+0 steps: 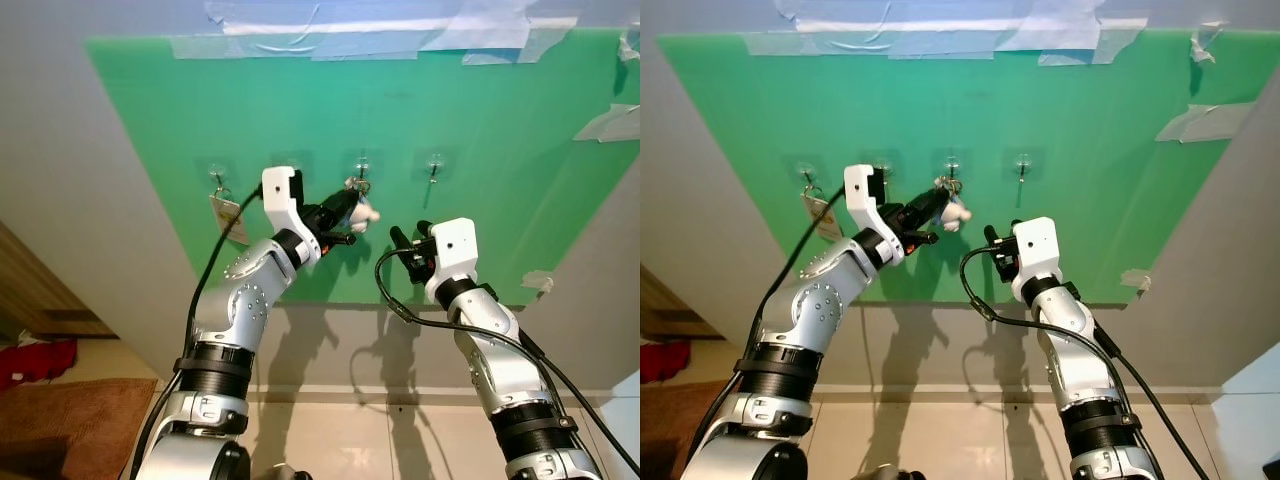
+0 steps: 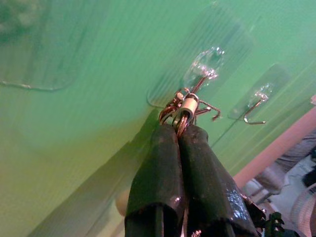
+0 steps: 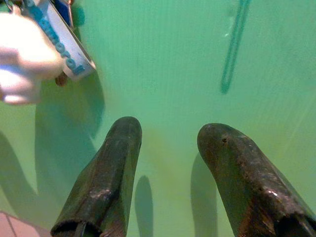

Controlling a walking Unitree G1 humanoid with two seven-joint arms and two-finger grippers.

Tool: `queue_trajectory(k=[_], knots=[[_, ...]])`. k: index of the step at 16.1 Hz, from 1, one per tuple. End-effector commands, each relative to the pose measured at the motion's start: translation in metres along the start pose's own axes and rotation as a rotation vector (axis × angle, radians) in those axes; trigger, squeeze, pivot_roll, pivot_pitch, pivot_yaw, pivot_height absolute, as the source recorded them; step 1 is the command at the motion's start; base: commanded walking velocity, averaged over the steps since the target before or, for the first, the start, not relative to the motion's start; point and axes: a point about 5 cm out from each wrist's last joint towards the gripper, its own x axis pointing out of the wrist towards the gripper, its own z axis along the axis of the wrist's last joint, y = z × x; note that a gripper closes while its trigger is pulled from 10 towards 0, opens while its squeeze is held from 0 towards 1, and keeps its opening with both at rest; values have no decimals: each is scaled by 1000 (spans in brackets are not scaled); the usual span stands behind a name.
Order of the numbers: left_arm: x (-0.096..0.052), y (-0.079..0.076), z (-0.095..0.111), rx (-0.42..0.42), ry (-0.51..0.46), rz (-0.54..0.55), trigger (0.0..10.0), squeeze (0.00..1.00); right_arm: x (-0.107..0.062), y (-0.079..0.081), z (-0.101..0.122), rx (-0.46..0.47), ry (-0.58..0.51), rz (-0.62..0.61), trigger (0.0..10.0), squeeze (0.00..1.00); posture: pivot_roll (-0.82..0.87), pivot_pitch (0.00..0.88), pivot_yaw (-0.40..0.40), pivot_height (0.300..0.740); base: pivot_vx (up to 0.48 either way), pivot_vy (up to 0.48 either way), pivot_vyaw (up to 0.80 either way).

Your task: Hang keys on a hook

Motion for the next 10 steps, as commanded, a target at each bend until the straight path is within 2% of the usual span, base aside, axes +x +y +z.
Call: queue_trajectory(k=[1,6,8,9,10], knots=[[-1,5,1,-11,20,30,0,0,0,3,3,-4,-6,15,10000,0,-131,0,91,740,0,0,0],[0,3,-4,-7,60,26,0,0,0,2,4,-5,-3,12,10000,0,-132,0,91,740,0,0,0],[-1,5,-6,59,80,49,0,0,0,2,4,-6,-3,12,10000,0,-131,0,91,740,0,0,0],[-2,9,-9,283,119,116,1373,0,0,1,4,-6,-2,11,10000,0,-129,0,90,740,0,0,0],[-2,10,-11,386,142,124,4196,0,0,1,4,-7,-1,10,10000,0,-129,0,90,740,0,0,0]])
